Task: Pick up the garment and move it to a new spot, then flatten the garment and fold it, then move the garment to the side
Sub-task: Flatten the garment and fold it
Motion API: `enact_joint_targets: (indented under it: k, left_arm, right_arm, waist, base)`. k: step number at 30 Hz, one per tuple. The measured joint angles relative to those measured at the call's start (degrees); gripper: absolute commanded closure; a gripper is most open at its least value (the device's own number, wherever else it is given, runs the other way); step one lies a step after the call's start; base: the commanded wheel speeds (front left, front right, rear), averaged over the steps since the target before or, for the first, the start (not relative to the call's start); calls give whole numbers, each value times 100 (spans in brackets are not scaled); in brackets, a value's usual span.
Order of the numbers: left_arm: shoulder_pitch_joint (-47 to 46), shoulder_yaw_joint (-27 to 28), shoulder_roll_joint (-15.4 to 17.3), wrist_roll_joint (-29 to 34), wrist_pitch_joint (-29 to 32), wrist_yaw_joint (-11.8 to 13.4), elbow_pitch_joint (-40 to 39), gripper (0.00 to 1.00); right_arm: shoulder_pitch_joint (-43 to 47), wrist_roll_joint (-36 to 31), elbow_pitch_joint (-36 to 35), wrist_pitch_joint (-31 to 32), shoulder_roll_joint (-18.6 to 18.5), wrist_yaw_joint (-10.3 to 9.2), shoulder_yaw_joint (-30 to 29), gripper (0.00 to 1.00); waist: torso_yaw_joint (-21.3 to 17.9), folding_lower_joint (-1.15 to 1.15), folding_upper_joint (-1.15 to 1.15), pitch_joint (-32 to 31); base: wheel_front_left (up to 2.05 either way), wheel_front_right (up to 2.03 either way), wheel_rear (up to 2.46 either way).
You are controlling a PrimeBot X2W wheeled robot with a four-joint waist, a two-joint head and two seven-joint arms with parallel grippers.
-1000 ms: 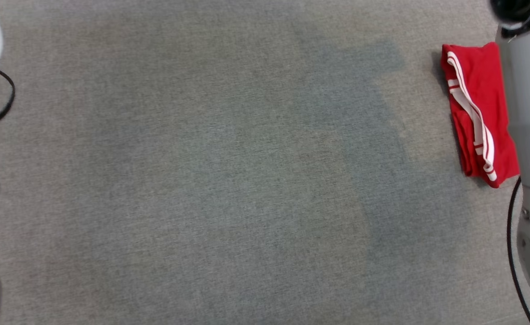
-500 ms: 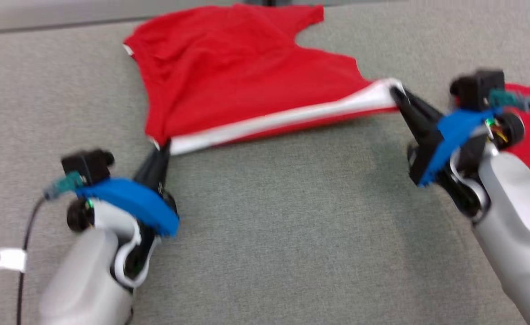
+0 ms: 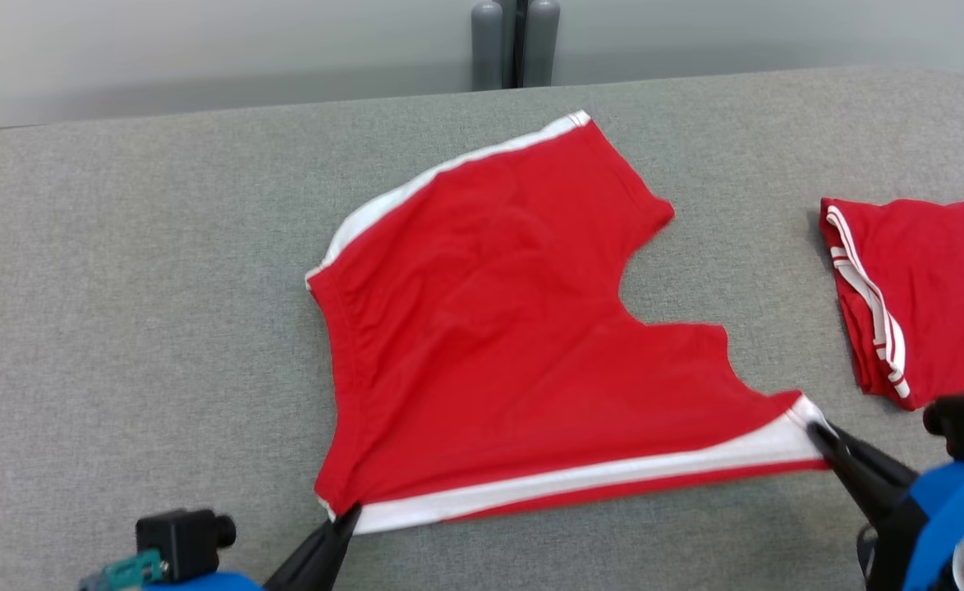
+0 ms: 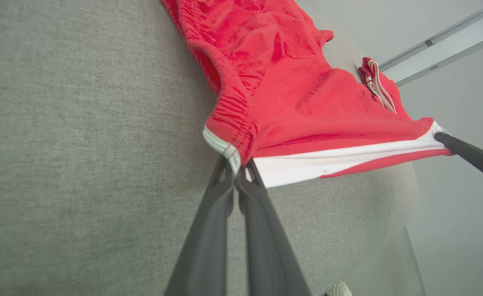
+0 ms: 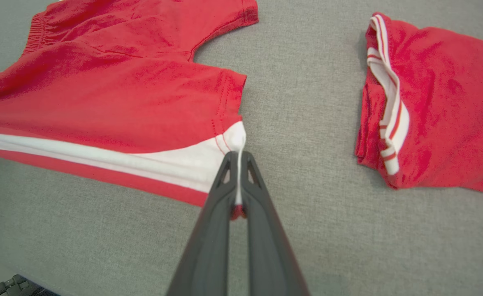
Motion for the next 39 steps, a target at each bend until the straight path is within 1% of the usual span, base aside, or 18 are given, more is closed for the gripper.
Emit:
enact_joint_targets:
  k: [3, 5, 6, 9, 12, 16, 21, 24, 28, 30, 33, 39]
  left_arm:
    - [505, 22, 256, -23, 181, 316, -815, 100]
    - [725, 16, 249, -126, 221, 438, -1190, 100]
    - [757, -10, 209, -167, 258, 472, -1310, 100]
    - [632, -81, 112, -127, 320, 528, -1308, 100]
    - [181, -153, -157, -169, 403, 523, -1078, 100]
    - [-494, -149, -461, -253, 572, 575, -702, 100]
    - [-1345, 27, -840, -419, 673, 657, -169, 100]
    - [-1730, 140, -970, -544, 812, 731, 230, 100]
    - [-2248, 216, -1038, -543, 880, 801, 782, 100]
    - [-2488, 221, -1161, -546, 877, 795, 1038, 100]
    - [-2807, 190, -1308, -543, 865, 722, 1419, 100]
    - [-3348, 159, -1584, -474, 695, 589, 1979, 100]
  right_arm:
    - [555, -364, -824, 615, 481, 0, -423, 100]
    - [709, -575, -1232, 827, 684, -3, -575, 100]
    - [684, -687, -1358, 842, 724, -3, -627, 100]
    - [460, -872, -1408, 853, 737, -4, -621, 100]
    - [-94, -895, -1179, 773, 675, -4, -381, 100]
    - [-1003, -808, -600, 549, 465, -5, 13, 100]
    - [-2201, -655, 409, 153, 255, -5, 455, 100]
    - [-2856, -646, 1047, -172, 162, -7, 654, 100]
    - [-3584, -632, 1905, -650, 102, -7, 793, 100]
    - [-3885, -614, 2325, -849, 86, -7, 886, 100]
    - [-4262, -616, 2921, -1090, 47, -7, 1036, 100]
    - [-4897, -738, 3880, -1544, -62, -7, 1232, 100]
  waist:
    - [29, 0, 0, -41]
    - [46, 0, 0, -51]
    - [53, 0, 0, -58]
    - [72, 0, 0, -56]
    - [106, 1, 0, -39]
    - [137, 1, 0, 44]
    - [266, 2, 0, 193]
    - [372, 2, 0, 302]
    - [549, 2, 0, 462]
    - [635, 2, 0, 554]
    - [747, 2, 0, 693]
    - [925, 2, 0, 954]
  base:
    - [0, 0, 0]
    - [0, 0, 0]
    - [0, 0, 0]
    - [0, 0, 0]
    - [0, 0, 0]
    - [0, 0, 0]
    - [0, 0, 0]
    - [0, 0, 0]
    - [0, 0, 0]
    - [0, 0, 0]
    - [0, 0, 0]
    - [0, 0, 0]
